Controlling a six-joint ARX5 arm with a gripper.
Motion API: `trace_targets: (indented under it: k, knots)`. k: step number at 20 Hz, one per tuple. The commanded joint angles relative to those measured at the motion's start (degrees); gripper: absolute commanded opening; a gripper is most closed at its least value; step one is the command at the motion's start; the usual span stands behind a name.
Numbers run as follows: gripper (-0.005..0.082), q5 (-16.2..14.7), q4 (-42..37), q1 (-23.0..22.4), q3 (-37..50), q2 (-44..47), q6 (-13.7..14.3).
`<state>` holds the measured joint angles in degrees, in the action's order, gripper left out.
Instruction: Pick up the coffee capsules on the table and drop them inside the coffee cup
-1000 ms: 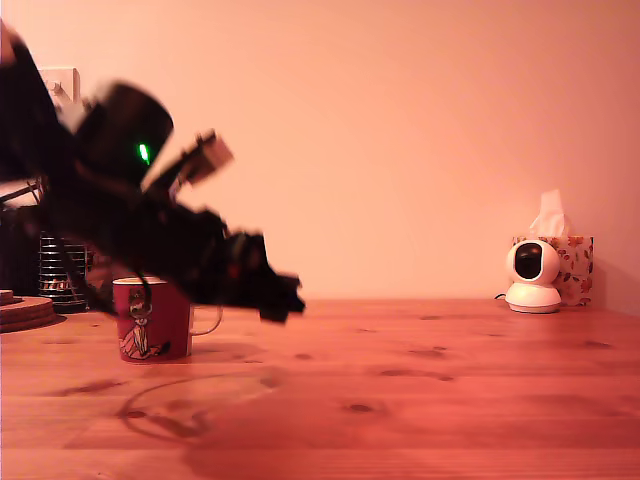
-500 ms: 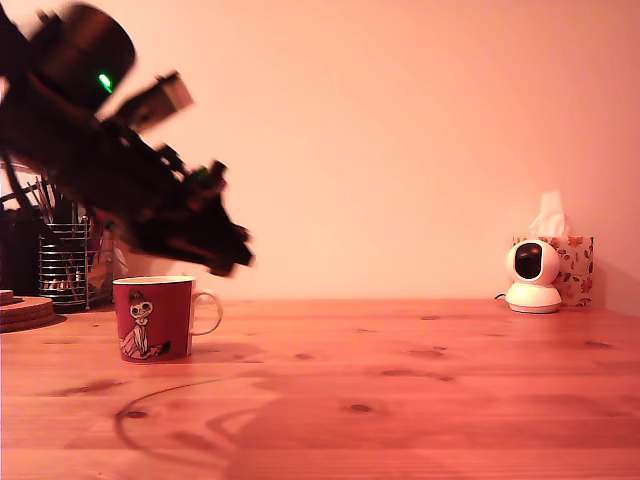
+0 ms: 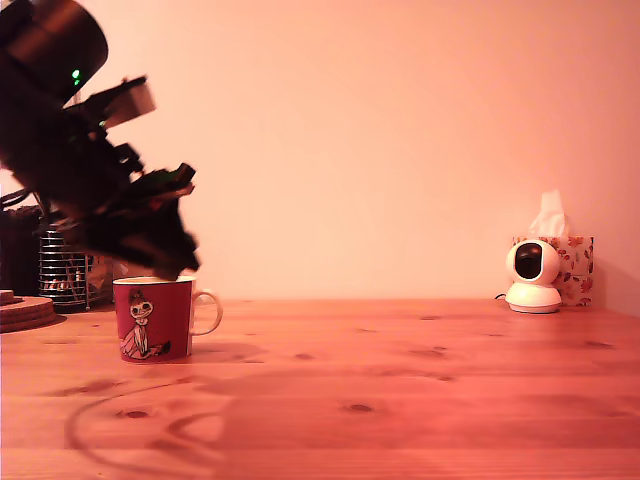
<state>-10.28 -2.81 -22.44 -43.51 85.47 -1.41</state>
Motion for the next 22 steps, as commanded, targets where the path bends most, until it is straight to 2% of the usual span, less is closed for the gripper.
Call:
trace_targets:
  k: [1, 8, 15, 22]
  knots:
    - [0.0156, 0.8, 1.1, 0.0, 0.0, -0.9, -1.4]
    - [0.0156, 7.4, 4.6, 0.2, 0.0, -6.3, -1.8]
    - [0.0156, 7.8, 7.1, 0.3, 0.0, -8.0, -3.1]
    - [0.0156, 7.8, 7.5, 0.3, 0.0, -8.0, -3.2]
